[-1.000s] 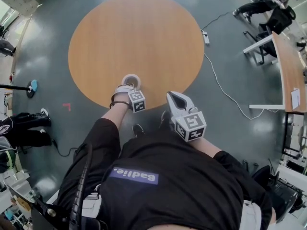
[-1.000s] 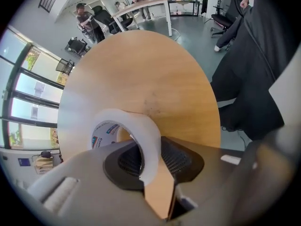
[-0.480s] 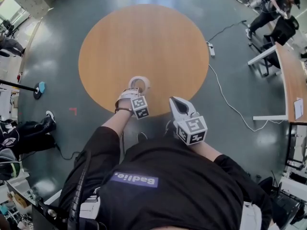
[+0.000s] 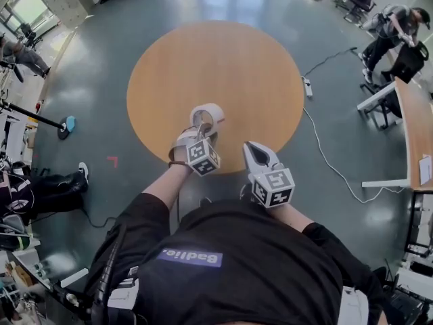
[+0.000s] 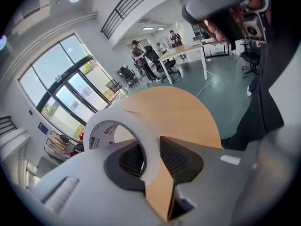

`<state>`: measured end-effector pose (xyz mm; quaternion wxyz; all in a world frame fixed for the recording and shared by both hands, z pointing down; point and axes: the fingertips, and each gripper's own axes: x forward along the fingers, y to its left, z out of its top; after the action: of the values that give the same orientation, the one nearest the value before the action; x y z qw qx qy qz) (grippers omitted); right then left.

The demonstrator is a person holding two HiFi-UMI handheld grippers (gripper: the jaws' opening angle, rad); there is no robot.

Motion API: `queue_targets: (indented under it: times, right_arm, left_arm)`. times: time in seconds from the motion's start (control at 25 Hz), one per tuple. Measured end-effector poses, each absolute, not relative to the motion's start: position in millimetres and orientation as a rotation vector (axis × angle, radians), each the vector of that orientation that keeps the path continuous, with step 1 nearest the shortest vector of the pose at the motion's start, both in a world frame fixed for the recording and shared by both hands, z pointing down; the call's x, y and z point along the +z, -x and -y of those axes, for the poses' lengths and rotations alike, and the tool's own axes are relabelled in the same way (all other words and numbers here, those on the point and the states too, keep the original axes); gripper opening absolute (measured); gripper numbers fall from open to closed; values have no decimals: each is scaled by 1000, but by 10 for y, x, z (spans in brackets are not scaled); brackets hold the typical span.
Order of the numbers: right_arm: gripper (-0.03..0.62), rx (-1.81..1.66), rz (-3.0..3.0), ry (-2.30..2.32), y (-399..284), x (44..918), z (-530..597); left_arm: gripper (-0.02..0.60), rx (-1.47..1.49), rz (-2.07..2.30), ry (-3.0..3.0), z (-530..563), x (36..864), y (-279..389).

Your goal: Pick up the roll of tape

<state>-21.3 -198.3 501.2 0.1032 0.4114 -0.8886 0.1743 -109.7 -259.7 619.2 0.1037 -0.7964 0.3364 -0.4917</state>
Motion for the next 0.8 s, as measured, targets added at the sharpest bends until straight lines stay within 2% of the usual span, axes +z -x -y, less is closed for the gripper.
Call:
queue_targets:
  times: [0.48, 0.8]
  right_arm:
    - [5, 498, 2644, -1227, 246, 4967, 1912]
    - [5, 469, 2650, -1234, 321, 4921, 1929]
  left_arm:
    - [118, -942, -1329, 2504, 2230, 5000, 966]
    - [118, -522, -1518, 2686, 2027, 4551, 1016]
